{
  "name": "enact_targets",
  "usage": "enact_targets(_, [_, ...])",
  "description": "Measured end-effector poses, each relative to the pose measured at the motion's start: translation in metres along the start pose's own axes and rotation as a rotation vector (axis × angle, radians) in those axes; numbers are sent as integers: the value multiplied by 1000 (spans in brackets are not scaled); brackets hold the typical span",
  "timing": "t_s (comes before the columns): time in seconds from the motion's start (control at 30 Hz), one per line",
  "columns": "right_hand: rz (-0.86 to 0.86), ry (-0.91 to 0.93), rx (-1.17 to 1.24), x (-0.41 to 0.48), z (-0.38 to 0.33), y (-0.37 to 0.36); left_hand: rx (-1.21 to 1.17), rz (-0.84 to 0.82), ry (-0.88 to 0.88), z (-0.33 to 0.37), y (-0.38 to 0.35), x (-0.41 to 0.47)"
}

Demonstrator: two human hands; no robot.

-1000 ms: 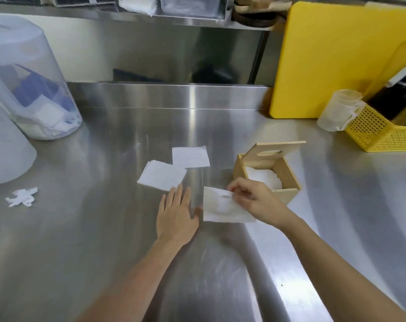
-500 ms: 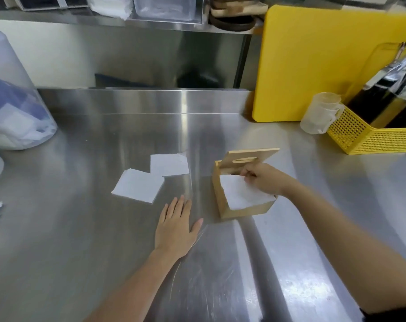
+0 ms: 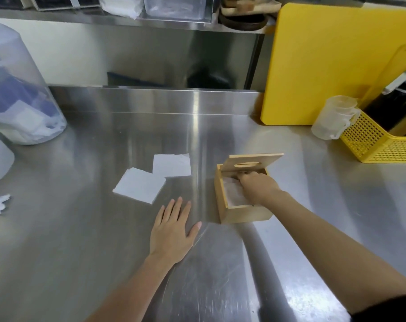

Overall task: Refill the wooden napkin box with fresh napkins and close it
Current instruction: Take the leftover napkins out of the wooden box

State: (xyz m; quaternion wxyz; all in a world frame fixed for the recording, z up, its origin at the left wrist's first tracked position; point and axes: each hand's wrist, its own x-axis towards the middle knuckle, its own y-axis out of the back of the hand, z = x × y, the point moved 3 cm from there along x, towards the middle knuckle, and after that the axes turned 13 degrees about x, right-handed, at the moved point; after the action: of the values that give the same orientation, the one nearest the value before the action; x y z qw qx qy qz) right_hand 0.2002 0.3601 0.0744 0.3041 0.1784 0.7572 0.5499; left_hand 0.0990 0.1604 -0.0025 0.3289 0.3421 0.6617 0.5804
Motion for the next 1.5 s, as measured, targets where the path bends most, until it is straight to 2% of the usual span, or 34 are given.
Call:
enact_targets(0.13, [77,49,-90,-9,0,4,-35,31,45,-4,0,-4])
enact_targets(0.23, [229,103,-151,-17,-3,17,-90,91,98,-17,5,-7])
enact_targets(0.4, [380,310,23,-33,-41,38,-108,132,241,-54,10,-14])
enact_targets(0.63, [207,408,200,-16,-121,20,-89,67,421,-119,-7,-30])
enact_targets(0.8, [52,393,223,17,-159,-26,-69,23,436,-142,-21,-41])
enact_targets(0.97, [34,480,90,37,-188,-63,-58,-23,438,-142,-21,-37])
enact_targets(1.1, [-10,445,43,44,-199,-79,-51,-17,431,-142,-25,-36])
enact_targets(1.3, [202,454,-126,34,-199,-79,-52,0,393,-139,-26,-33])
enact_targets(1.37, [206,436,-172,28,-194,-76,-51,10,380,-136,-24,-33])
enact_targets(1.43, [224,424,-140,26,-193,-71,-54,21,393,-139,-25,-33])
enact_targets(1.5, [233,387,-4,24,-186,-66,-59,22,411,-144,-28,-34])
